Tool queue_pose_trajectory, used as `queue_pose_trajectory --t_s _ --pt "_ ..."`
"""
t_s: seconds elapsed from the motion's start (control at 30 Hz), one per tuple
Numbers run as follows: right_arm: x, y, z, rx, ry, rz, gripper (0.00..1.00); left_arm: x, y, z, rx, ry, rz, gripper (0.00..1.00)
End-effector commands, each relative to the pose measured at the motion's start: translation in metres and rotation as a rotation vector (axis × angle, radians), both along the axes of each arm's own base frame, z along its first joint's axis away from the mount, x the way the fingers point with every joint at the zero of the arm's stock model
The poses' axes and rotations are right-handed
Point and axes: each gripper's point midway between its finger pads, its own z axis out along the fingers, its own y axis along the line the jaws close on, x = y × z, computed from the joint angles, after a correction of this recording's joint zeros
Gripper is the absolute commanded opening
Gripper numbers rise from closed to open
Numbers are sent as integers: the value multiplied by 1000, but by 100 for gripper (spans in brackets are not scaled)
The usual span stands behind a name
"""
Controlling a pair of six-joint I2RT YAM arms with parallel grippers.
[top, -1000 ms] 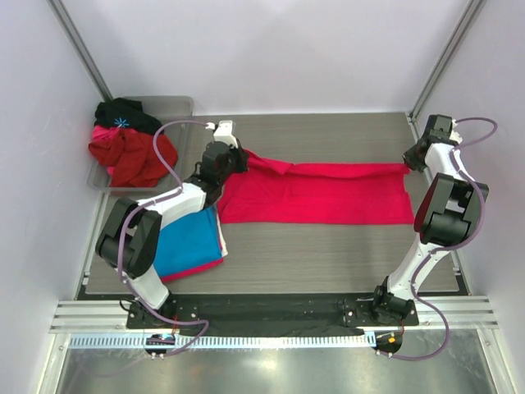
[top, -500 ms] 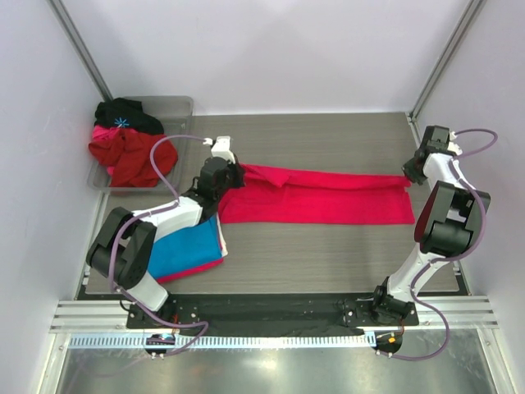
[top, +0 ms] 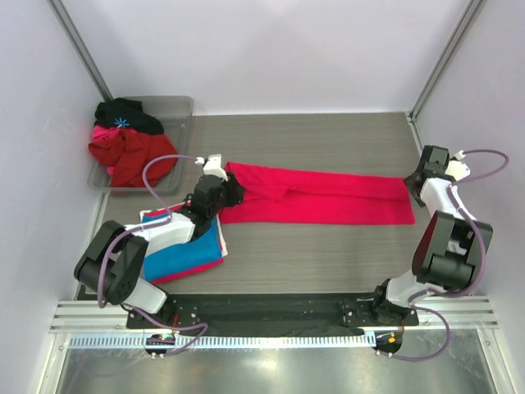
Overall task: Fold and stack the t-shirts
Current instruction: Fold the tshirt
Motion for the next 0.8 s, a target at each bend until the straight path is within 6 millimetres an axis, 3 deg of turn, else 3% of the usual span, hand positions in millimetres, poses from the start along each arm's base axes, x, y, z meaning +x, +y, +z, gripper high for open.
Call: queue_pose_trajectory --t_s 0.0,0.07,0.2,0.3,0.33,0.43,0.57,0.67,0.73,0.77 --pt "22 7 70 -151 -193 56 56 6 -3 55 -103 -140 34 44" --pt "35 36 91 -149 -266 167 53 4 0 58 -106 -126 51 45" --pt "57 134 100 -38 -365 491 53 2 -3 57 -116 -58 58 45" --pt "60 180 93 68 -377 639 50 2 -4 59 -120 -34 63 45" --pt "57 213 90 97 -368 718 48 2 -4 60 -124 -31 66 46" --pt "47 265 73 213 -339 841 47 -2 -1 64 -125 -31 73 47" --pt "31 323 51 324 -307 953 47 -5 15 68 -121 -52 142 52" --pt "26 357 38 370 -297 1006 44 -6 35 70 -141 -67 260 61" --pt "29 375 38 383 -336 1031 43 -8 42 69 -134 -64 290 62" --pt "29 380 28 391 -319 1032 42 -9 44 71 -138 -70 297 62"
